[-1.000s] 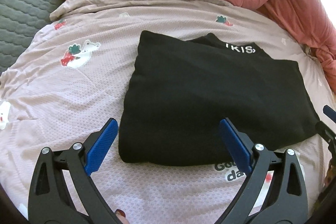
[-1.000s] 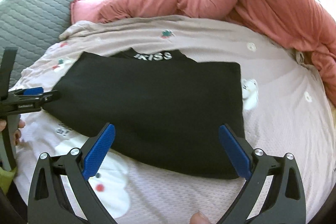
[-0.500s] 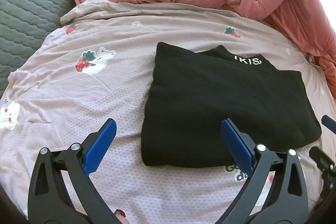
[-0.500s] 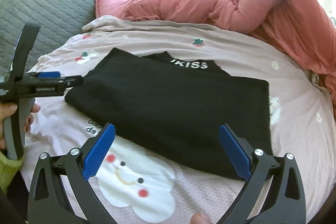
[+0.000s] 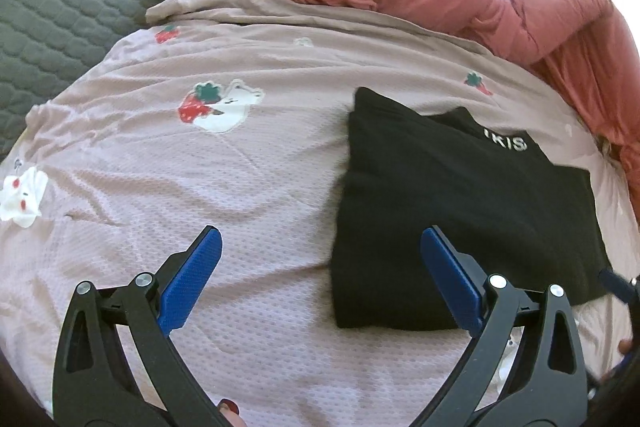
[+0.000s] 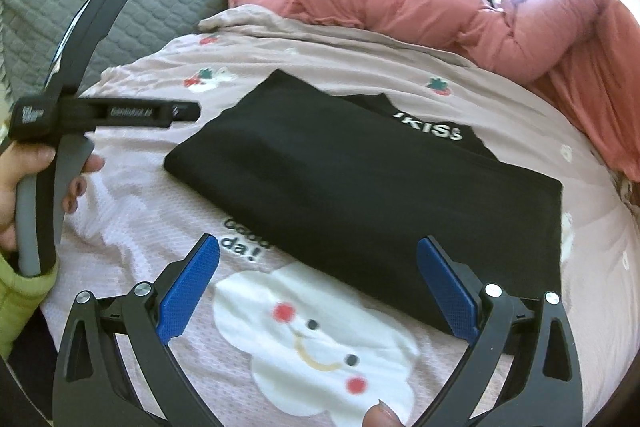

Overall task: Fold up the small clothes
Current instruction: 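Move the right tool to the shirt's side edge while the left tool approaches it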

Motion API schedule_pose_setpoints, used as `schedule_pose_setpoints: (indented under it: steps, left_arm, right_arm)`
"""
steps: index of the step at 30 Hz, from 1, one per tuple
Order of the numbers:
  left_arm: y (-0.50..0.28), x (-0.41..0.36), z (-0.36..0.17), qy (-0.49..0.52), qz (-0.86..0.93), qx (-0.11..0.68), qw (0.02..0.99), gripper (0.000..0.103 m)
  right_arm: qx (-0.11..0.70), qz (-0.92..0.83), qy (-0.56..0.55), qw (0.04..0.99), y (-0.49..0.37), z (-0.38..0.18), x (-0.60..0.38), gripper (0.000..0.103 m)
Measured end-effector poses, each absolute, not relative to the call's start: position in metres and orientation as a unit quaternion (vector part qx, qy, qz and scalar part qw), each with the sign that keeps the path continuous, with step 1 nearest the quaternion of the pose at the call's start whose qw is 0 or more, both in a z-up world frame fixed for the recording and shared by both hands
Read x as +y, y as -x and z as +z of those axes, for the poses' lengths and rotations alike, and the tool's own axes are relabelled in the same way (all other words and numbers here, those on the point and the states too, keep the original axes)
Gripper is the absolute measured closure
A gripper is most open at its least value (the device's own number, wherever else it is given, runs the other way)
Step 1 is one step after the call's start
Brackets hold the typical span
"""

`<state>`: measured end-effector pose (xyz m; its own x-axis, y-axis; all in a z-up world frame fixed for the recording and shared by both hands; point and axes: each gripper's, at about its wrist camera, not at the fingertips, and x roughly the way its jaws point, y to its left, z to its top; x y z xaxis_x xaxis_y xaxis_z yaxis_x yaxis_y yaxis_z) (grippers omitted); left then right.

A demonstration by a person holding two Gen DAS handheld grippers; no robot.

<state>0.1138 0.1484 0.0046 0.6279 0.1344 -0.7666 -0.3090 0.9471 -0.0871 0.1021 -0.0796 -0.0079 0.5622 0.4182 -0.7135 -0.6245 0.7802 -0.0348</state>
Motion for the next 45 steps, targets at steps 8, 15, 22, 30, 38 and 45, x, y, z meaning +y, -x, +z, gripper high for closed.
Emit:
schedule_pose_setpoints:
  steps: [8,15,22,30,38,45]
  left_arm:
    - [-0.110,0.175,0.006,0.142,0.132,0.408,0.892,0.010]
    - [-0.110,0.187,0.005,0.157,0.129,0.404,0.892,0.010]
    - [-0.115,0.197,-0.004,0.168,0.127,0.412,0.887,0.010]
    - [-0.138,0.206,-0.006,0.196,0.119,0.421,0.878,0.010]
    - [-0.180,0.213,-0.005,0.229,0.099,0.436,0.865,0.010]
    - [-0.210,0.206,-0.018,0.241,0.067,0.468,0.848,0.010]
  right_arm:
    - [0.363,0.316,0.173,0.859,-0.096,-0.017,-0.051,0.005]
    - [0.358,0.326,0.205,0.850,-0.095,-0.026,-0.027,0.005]
    - [0.343,0.317,0.263,0.844,-0.103,-0.040,0.003,0.005]
    - [0.335,0.300,0.309,0.838,-0.119,-0.056,0.028,0.005]
    - [0.308,0.280,0.343,0.842,-0.129,-0.064,0.050,0.005]
    - [0.268,0.261,0.349,0.859,-0.137,-0.065,0.058,0.009]
